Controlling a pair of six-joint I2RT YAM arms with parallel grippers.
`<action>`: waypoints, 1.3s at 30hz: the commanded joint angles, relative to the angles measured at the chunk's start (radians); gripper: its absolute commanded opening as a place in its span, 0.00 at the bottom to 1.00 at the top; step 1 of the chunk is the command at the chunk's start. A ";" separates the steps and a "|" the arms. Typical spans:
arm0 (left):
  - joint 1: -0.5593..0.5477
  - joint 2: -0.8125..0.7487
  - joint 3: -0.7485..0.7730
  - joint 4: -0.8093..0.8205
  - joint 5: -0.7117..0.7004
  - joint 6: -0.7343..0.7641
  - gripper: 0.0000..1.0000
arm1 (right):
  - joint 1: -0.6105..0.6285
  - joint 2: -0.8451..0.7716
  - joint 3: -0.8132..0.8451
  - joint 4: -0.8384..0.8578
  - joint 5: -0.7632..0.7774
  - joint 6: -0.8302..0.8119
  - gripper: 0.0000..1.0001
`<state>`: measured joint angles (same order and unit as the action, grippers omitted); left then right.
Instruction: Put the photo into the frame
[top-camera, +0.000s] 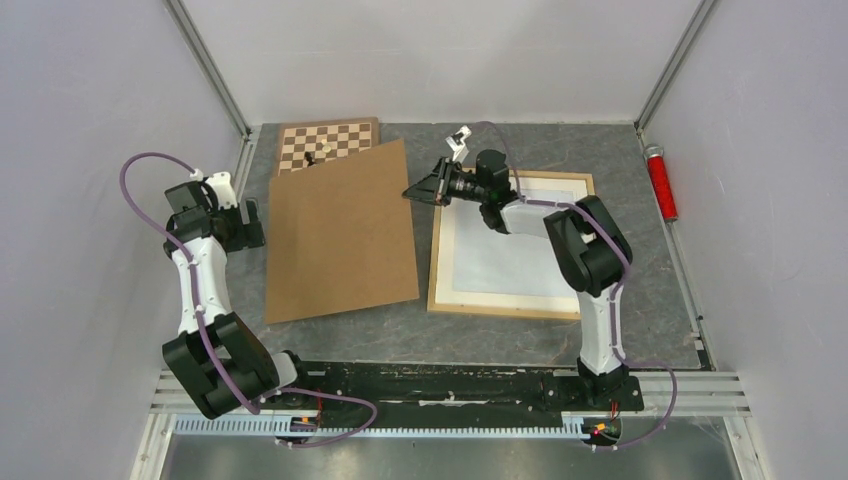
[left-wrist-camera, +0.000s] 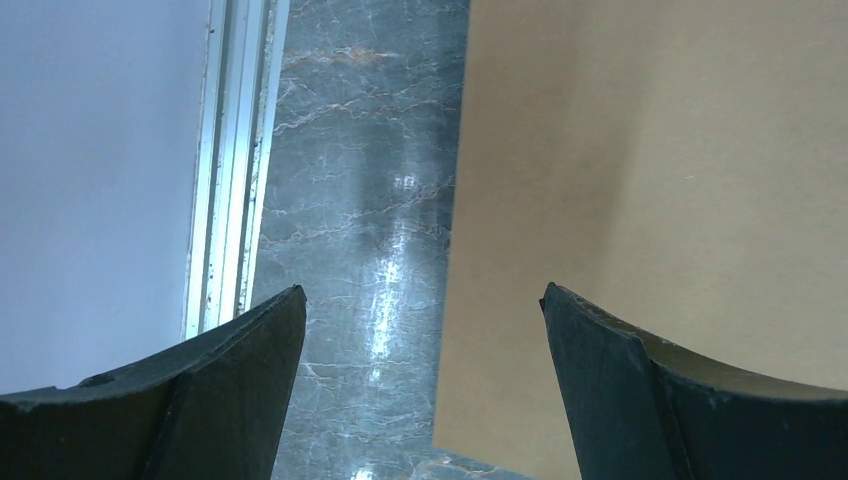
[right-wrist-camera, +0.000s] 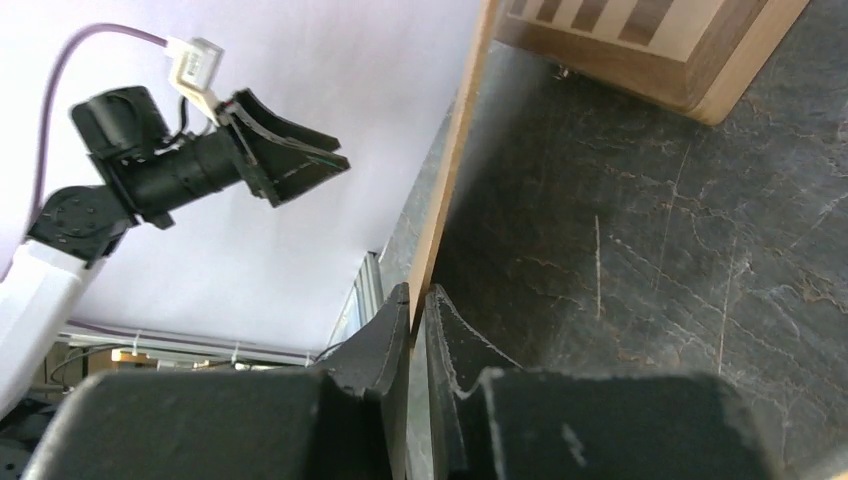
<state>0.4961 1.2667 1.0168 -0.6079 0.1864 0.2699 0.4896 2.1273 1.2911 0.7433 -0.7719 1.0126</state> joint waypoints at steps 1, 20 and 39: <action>0.004 -0.030 0.039 0.029 0.060 -0.006 0.94 | -0.072 -0.168 -0.072 -0.012 0.011 -0.062 0.00; -0.094 -0.008 0.065 0.061 0.075 -0.041 0.93 | -0.656 -0.433 -0.189 -1.083 -0.124 -0.998 0.00; -0.484 0.097 0.073 0.164 -0.110 -0.125 0.92 | -0.954 -0.183 0.108 -1.487 -0.041 -1.456 0.00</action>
<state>0.0658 1.3415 1.0538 -0.5083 0.1272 0.1997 -0.4397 1.9091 1.2915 -0.7261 -0.8734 -0.2935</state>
